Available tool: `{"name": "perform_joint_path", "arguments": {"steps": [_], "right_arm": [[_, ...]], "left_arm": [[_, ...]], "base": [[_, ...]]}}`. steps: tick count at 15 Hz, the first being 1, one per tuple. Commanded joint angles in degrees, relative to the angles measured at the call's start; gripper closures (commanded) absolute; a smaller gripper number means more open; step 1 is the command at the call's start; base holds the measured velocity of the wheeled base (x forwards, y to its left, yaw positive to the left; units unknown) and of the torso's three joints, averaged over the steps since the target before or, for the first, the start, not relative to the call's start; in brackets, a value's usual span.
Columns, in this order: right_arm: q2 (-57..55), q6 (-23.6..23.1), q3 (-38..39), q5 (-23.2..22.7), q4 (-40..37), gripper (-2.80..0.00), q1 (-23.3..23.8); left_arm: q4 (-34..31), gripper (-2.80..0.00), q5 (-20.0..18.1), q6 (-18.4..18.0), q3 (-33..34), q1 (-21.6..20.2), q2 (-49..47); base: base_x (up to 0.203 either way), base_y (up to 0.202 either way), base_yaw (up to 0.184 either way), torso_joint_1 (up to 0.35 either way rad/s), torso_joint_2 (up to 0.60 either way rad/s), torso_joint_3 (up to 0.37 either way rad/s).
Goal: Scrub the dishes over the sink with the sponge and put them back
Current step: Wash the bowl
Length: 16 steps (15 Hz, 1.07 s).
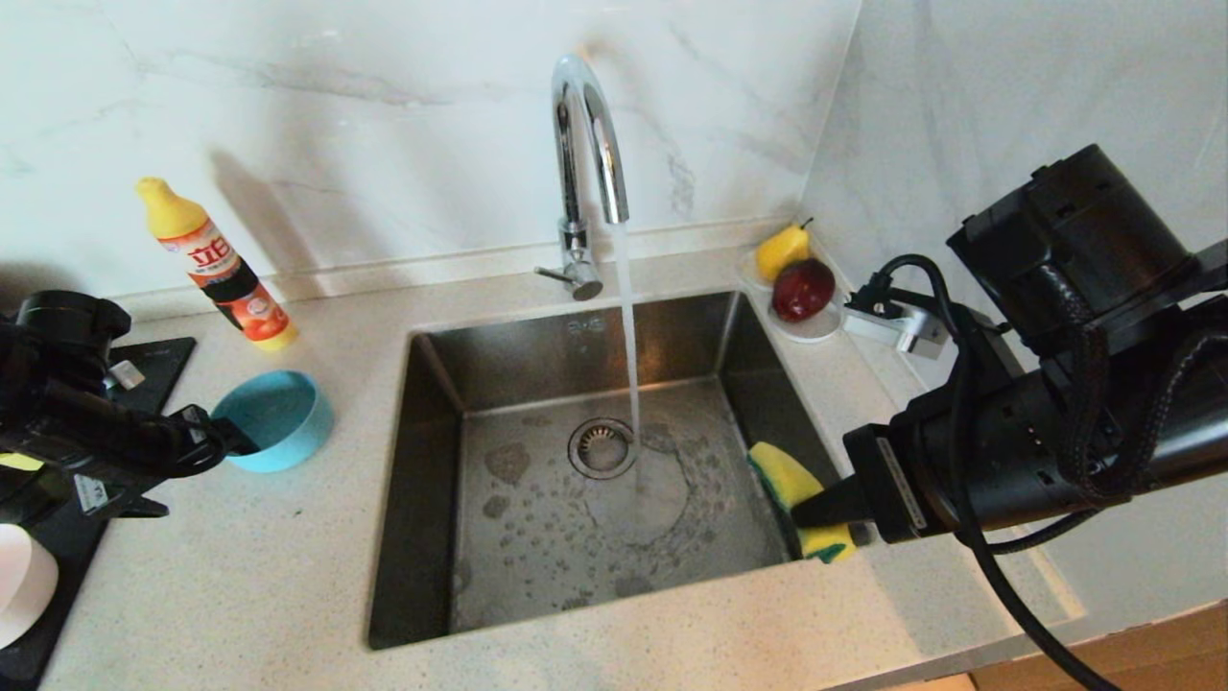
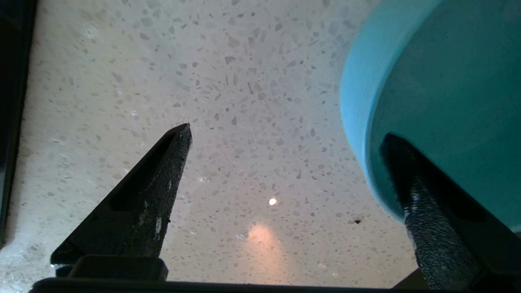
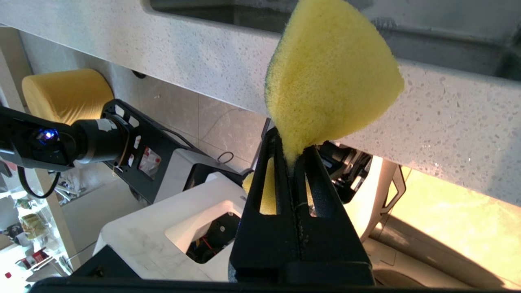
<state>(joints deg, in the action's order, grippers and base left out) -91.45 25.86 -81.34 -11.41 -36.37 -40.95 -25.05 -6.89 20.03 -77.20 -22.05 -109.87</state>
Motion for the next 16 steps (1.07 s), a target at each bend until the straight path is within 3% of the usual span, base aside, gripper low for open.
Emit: {"name": "perform_joint_path", "arguments": {"steps": [1,5,6,16], "right_arm": [[0.38,0.16,0.48,-0.11,0.07,0.00,-0.01],[0.57,0.16,0.39,-0.11,0.07,0.00,0.00],[0.50,0.16,0.47,-0.11,0.07,0.00,0.07],[0.49,0.16,0.57,-0.28,0.07,0.00,-0.01]], "left_arm": [[-0.17,-2.80,-0.06,0.18,0.21,0.17,-0.53],[-0.26,-2.80,0.03,0.45,0.67,0.17,-1.05],[-0.17,0.00,0.03,0.54,0.82,0.17,-1.05],[0.35,0.00,0.91,1.24,0.12,0.08,-1.22]], "base": [[0.000,0.000,0.000,0.000,0.00,0.000],[0.000,0.000,0.000,0.000,0.00,0.000],[0.000,0.000,0.000,0.000,0.00,0.000],[0.000,0.000,0.000,0.000,0.00,0.000]]}}
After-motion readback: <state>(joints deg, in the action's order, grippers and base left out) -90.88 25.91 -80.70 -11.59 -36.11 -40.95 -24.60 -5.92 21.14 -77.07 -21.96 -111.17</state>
